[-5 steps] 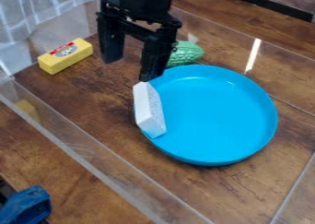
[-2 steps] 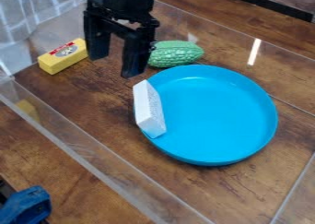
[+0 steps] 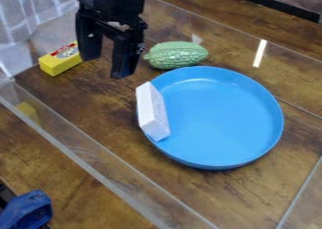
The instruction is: Put the yellow brick in the blue tray
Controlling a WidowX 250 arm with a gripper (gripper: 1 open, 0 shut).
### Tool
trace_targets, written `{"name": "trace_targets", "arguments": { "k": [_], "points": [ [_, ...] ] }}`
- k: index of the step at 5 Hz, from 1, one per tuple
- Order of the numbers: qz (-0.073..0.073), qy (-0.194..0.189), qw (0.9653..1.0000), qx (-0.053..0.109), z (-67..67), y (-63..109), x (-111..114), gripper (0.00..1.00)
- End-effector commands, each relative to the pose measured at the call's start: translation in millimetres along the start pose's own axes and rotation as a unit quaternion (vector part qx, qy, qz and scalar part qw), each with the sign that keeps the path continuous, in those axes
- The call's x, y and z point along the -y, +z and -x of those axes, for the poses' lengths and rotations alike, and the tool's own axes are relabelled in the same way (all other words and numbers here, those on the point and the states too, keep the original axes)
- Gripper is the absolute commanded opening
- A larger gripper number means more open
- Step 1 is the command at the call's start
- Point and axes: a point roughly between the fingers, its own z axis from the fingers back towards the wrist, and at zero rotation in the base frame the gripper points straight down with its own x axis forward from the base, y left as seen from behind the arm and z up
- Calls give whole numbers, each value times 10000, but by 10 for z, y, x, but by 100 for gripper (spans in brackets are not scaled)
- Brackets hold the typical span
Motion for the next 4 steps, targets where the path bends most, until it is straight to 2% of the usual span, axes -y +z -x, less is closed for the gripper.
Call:
{"name": "trace_targets", "arguments": {
  "k": [1,4],
  "points": [
    [-46,93,9998,163,-47,46,-88,100],
    [-84,84,9997,233,-189,-69,-185,100]
  ]
}}
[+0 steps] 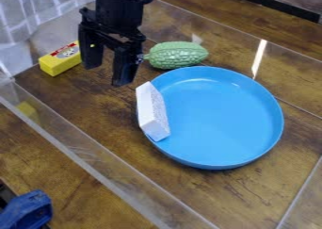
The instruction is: Put the yellow brick in the blue tray
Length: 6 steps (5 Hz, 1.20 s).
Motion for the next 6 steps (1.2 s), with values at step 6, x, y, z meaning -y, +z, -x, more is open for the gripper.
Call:
{"name": "trace_targets", "arguments": {
  "k": [6],
  "points": [
    [-174,69,9992,361,-246,26,-330,100]
  ]
}}
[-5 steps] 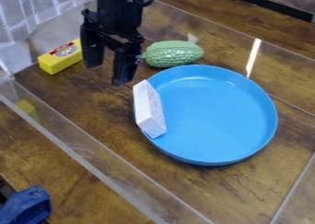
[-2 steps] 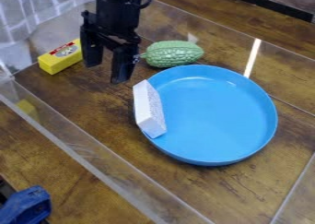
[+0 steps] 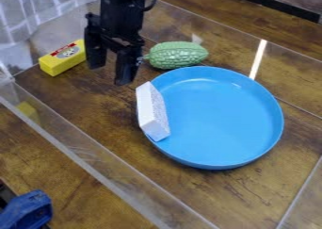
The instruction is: Put the yellow brick in the blue tray
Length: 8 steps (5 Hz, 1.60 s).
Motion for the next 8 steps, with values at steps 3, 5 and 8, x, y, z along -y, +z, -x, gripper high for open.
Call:
{"name": "trace_targets", "arguments": {
  "k": [3,5,8],
  "points": [
    [-115,25,9997,237,-63,128,-232,100],
    [-129,-14,9997,223,-8,131,-373,100],
    [-188,-178,9993,256,25,93,-570,100]
  ]
}}
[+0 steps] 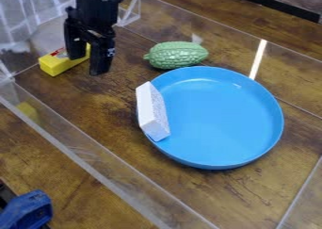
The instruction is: Put the yellow brick in the blue tray
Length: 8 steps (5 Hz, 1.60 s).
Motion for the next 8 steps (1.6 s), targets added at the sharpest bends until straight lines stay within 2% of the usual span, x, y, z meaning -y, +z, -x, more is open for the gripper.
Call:
{"name": "trace_targets", "arguments": {
  "k": [1,8],
  "points": [
    [-185,-30,9994,277,-30,170,-158,100],
    [-289,-162,9983,472,10,56,-487,100]
  ]
}}
